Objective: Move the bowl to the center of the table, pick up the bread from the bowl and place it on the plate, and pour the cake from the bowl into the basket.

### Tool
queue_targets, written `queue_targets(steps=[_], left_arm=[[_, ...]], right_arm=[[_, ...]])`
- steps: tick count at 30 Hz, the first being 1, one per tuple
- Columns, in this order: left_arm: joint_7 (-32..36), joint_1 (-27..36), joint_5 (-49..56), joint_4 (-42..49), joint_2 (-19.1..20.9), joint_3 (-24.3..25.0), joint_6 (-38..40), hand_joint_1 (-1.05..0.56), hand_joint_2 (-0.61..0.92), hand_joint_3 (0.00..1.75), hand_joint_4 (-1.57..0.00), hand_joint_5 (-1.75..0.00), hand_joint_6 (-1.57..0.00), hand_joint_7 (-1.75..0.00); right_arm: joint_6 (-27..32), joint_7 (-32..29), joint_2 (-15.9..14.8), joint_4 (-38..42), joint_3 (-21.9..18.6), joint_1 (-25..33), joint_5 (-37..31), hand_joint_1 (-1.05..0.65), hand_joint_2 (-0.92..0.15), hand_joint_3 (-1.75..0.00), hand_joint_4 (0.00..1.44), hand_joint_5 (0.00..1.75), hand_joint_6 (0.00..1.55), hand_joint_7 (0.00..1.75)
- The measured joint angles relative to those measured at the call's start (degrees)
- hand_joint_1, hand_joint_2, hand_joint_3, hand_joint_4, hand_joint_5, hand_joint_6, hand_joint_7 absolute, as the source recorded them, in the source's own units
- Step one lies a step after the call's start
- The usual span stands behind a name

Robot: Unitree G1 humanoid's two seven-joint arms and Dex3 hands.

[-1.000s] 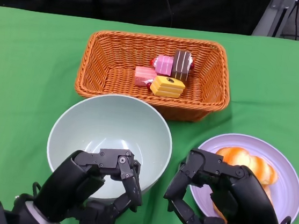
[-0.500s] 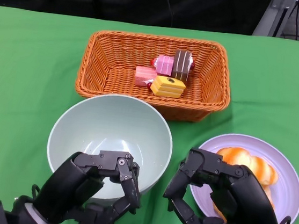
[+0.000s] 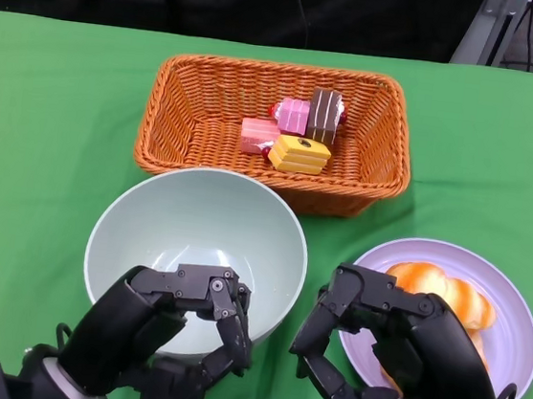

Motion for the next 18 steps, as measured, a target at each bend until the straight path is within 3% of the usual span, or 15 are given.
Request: queue_targets(steps=[10,18], left_arm=[[0.62,0.27,-0.01,-3.06,0.04,0.44,1.58,-0.14,0.47,1.23,-0.81,-1.61,-0.79,-1.40],[0.63,1.04,-0.04,-4.59,0.21,0.43,2.76,-0.13,0.50,1.17,-0.79,-1.61,-0.77,-1.41]], right_arm=[[1.17,-0.72,0.23,-2.38,1.05,0.63,-0.40,-0.19,-0.41,-1.17,0.80,1.58,0.74,1.32],[3.10,-0.70,0.07,-3.97,1.18,0.82,0.65,-0.21,-0.42,-1.16,0.80,1.61,0.73,1.35]])
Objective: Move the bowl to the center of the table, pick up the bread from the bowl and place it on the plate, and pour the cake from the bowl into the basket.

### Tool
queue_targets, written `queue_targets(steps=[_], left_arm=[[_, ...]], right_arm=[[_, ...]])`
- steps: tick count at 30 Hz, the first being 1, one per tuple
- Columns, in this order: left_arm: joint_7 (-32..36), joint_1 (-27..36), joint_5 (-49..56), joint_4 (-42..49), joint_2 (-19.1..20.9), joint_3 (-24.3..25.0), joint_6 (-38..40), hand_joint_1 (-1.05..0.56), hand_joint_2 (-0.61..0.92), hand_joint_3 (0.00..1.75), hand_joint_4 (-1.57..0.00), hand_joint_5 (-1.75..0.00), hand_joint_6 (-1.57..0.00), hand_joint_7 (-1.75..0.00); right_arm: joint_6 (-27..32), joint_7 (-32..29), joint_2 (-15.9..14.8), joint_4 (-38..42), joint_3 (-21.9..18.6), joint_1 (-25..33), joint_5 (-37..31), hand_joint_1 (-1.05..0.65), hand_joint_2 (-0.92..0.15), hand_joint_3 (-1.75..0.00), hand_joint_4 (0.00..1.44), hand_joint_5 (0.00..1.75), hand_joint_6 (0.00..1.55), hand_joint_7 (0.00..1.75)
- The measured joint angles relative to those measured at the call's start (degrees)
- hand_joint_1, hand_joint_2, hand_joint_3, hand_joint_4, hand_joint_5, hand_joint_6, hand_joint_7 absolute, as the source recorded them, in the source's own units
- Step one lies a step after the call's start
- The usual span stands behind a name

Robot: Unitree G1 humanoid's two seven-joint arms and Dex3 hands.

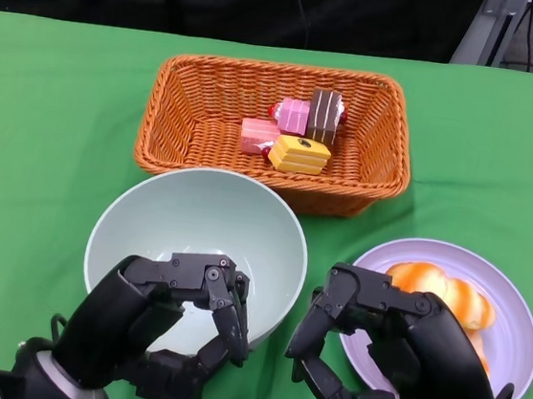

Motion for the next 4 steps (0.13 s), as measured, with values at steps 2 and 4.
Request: queue_targets(steps=[2,4], left_arm=[[0.00,0.19,0.03,-0.01,0.01,-0.01,0.06,-0.13,0.50,1.15,-0.79,-1.61,-0.77,-1.41],[0.00,0.26,0.00,-0.17,0.00,-0.04,0.32,-0.12,0.51,1.13,-0.80,-1.61,-0.78,-1.39]], right_arm=[[0.29,0.01,0.00,-0.10,-0.01,0.02,0.50,-0.20,-0.42,-1.17,0.79,1.61,0.72,1.35],[0.64,0.01,-0.01,-0.15,-0.01,0.10,0.63,-0.21,-0.41,-1.17,0.79,1.62,0.72,1.36]])
